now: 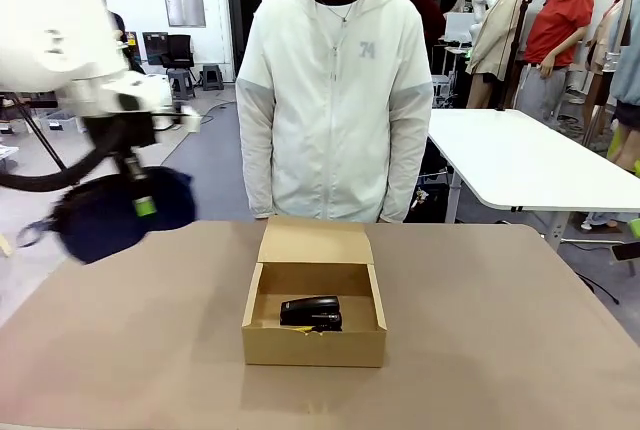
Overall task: Pack the items into the box.
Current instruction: Pick up the item indicated by the person and place it inside the Mailer Box.
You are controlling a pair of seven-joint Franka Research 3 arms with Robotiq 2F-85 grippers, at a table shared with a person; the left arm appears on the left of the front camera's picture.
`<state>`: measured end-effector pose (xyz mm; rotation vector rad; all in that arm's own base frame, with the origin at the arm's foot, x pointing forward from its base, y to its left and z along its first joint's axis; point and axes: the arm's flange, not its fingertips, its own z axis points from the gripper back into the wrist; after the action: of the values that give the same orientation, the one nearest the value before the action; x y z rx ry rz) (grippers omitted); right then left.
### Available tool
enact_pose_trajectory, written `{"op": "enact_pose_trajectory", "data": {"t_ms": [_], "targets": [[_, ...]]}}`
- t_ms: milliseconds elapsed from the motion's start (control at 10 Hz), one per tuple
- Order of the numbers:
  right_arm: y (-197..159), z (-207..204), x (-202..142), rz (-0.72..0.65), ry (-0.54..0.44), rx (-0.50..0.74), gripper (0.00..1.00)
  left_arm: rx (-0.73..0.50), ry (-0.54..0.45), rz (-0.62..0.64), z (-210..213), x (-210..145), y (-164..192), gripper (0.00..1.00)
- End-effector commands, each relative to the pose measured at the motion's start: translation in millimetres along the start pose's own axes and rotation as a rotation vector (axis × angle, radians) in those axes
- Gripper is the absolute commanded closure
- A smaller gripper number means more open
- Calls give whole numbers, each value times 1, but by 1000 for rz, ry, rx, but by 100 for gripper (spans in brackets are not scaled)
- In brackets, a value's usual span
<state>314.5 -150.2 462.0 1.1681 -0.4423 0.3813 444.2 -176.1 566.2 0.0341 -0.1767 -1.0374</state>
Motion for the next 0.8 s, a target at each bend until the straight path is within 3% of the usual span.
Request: {"op": "enact_pose_trajectory", "data": {"t_ms": [0,200,300,500,700], "targets": [[3,2,0,2,14,2,0,69,-43,-226,-10,83,-11,100],[3,2,0,2,14,2,0,54,-92,-529,-38,150,-45,100],[3,2,0,2,14,2,0,51,-59,-575,-54,171,-63,100],[3,2,0,2,14,2,0,74,31,-496,-84,196,-93,100],[3,2,0,2,14,2,0,-30,1,-541,-122,213,-113,100]]}}
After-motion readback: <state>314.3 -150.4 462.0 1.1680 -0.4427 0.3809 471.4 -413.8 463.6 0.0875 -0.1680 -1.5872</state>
